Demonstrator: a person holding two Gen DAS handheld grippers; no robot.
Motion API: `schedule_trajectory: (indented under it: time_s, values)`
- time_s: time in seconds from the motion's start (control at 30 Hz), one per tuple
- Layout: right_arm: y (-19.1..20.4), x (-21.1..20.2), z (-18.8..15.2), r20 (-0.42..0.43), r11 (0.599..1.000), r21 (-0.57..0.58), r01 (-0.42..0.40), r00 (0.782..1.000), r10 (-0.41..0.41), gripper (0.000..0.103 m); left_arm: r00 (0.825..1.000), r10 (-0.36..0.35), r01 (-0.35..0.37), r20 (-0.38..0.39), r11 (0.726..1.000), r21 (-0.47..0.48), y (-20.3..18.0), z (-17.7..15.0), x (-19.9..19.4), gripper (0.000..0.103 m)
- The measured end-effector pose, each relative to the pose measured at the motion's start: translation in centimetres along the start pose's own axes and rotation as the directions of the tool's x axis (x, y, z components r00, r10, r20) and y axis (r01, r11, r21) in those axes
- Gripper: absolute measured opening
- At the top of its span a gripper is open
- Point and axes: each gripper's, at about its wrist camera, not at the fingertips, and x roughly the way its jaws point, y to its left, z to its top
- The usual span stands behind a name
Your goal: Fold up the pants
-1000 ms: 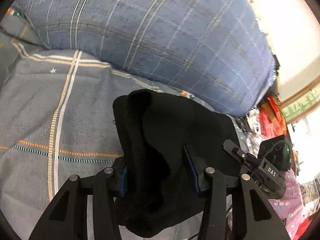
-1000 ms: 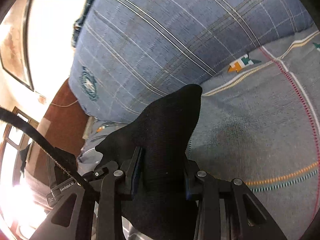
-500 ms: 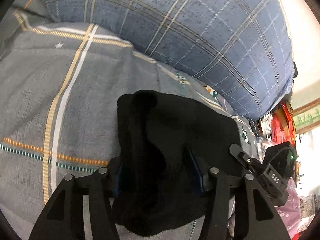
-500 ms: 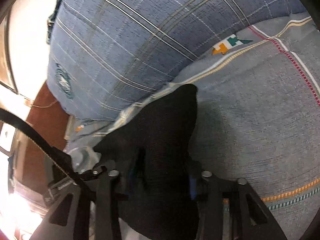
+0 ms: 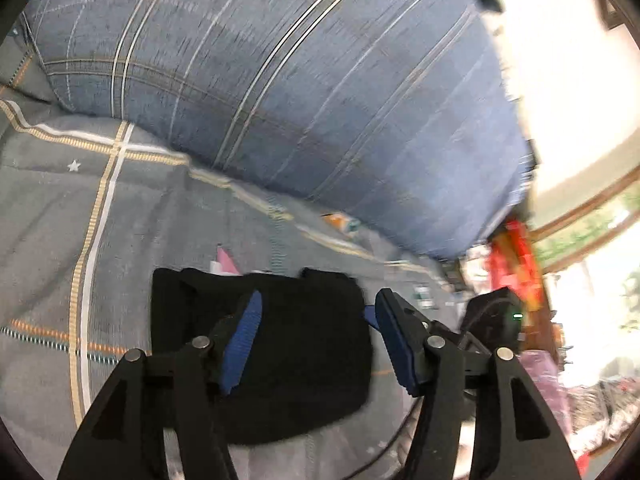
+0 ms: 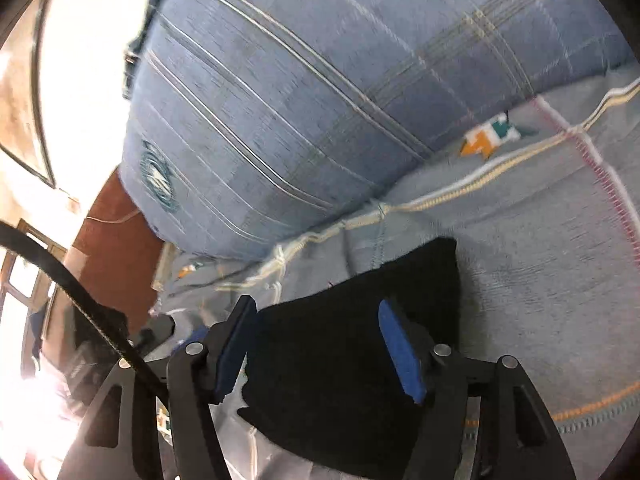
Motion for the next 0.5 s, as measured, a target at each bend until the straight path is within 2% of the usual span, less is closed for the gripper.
schedule_trajectory:
  time_s: [0.07, 0.1, 0.2, 0.33, 0.43, 0.5]
  values:
    - [-0.9, 1.4, 0.0, -0.024, 1.0, 0.02, 0.024, 0.999, -0.024, 0.069, 0.998, 0.05, -0.052, -0.034, 0.998, -0.042, 1.4, 0.4, 2.5, 0.058]
    - [-1.6, 1.9, 0.0, -0.031, 0.999, 0.044, 0.025, 0.999, -0.024, 0.069, 0.998, 0.054, -0.057, -0.045, 0.996, -0.072, 2.4, 0.5, 3.5, 0.058]
    - [-2.8, 2.8, -0.1, -0.035, 0.996, 0.086, -0.005, 0.999, 0.008, 0.069, 1.0, -0.004, 0.0, -0.031, 0.991, -0.137, 4.2, 0.7, 4.4, 0.057]
    - [-3.3, 2.8, -0.2, -0.034, 0.995, 0.102, -0.014, 0.999, 0.018, 0.069, 0.999, -0.025, 0.017, -0.044, 0.988, -0.156, 4.1, 0.9, 3.7, 0.057]
    - [-1.8, 0.3, -0.4, 0.026, 0.997, 0.071, 0.013, 1.0, -0.015, 0.071, 1.0, -0.024, 0.022, -0.018, 0.995, -0.093, 3.1, 0.1, 0.6, 0.058]
    - [-0.3, -1.6, -1.5, 0.048, 1.0, 0.0, 0.026, 0.998, -0.026, 0.072, 0.998, 0.068, -0.068, 0.01, 0.998, 0.002, 2.5, -1.3, -2.1, 0.059]
